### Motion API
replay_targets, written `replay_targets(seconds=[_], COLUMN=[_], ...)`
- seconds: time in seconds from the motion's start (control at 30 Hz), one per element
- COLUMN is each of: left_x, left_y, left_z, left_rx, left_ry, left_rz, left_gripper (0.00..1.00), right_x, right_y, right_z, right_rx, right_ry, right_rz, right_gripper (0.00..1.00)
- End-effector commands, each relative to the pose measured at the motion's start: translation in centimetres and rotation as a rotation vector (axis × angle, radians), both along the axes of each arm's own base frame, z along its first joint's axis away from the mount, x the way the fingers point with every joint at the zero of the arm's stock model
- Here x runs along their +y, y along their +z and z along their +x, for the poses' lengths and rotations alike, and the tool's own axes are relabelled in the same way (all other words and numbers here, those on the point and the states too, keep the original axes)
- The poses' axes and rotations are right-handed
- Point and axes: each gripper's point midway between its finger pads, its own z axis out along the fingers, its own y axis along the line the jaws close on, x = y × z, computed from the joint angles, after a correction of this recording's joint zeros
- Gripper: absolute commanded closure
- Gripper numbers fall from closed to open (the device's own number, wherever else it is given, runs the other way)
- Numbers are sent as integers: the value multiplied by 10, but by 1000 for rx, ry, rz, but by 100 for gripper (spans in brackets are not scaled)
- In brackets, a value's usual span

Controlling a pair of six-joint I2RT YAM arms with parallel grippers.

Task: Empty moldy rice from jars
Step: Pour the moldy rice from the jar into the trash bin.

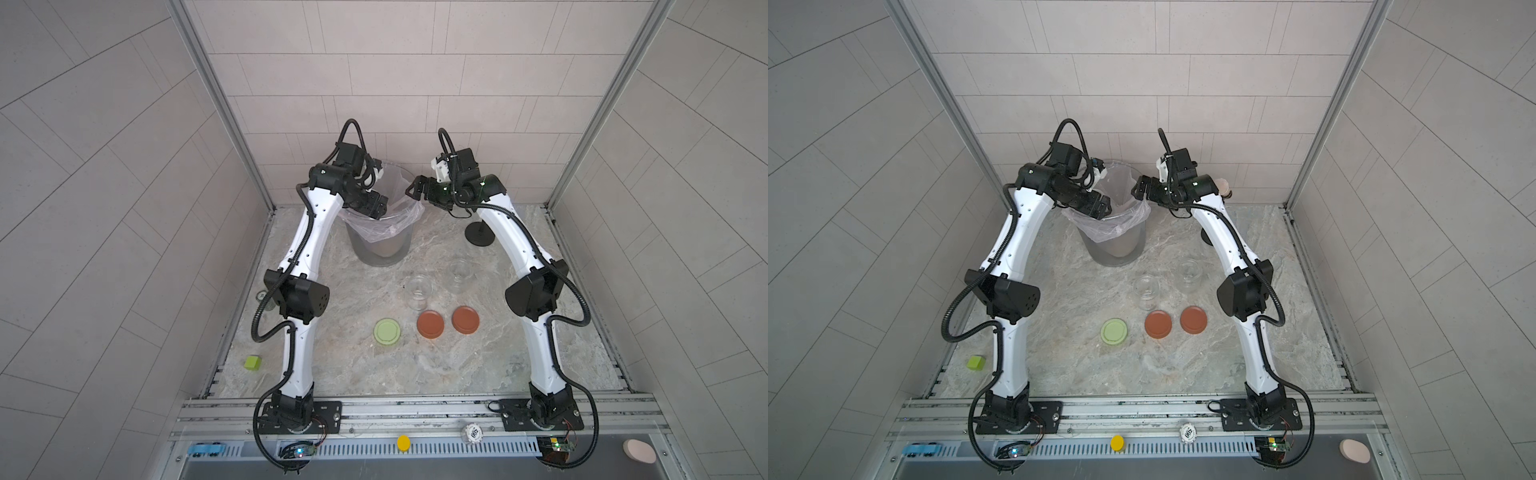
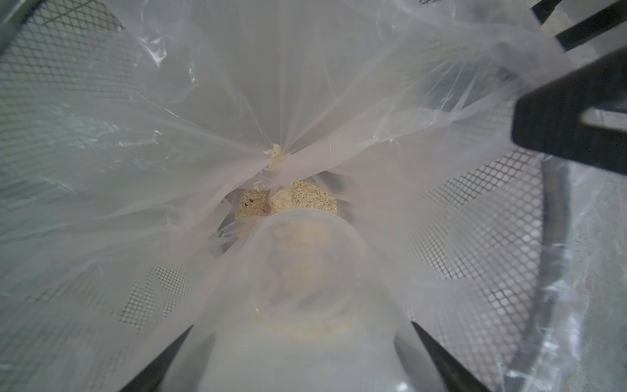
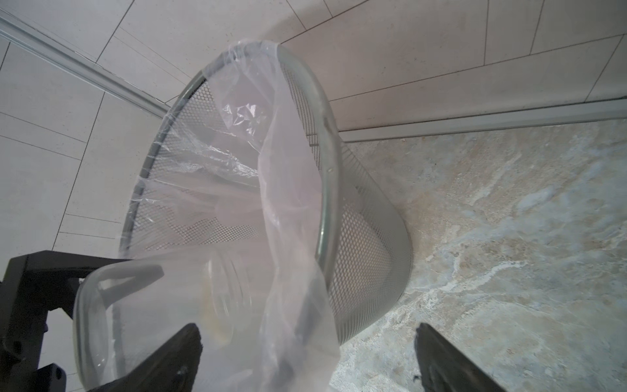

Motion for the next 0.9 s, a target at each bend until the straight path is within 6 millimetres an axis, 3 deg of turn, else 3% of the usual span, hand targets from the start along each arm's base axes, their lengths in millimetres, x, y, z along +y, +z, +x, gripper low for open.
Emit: replay_targets(seconds=[0.0, 0.2, 0.47, 0.63, 0.87], left_x=[6, 13, 21, 25, 33], left_y=[34, 26, 40, 36, 41], left_z=[-20, -35, -58, -68, -59], left_rx=[-41, 4, 8, 36, 11], left_ry=[-34, -60, -69, -66, -2], left_rz=[-31, -2, 23, 40, 67], left_gripper=[100, 100, 100, 100, 100], right_x=[13, 27, 28, 27, 16], right_y=[14, 25, 28, 28, 38], right_z=[5, 7, 8, 10, 4], right_rx=[-48, -94, -108, -111, -139], right_ry=[31, 67, 67, 61, 51], right_rz=[59, 97, 102, 100, 52], right_gripper=[0, 1, 0, 0, 0])
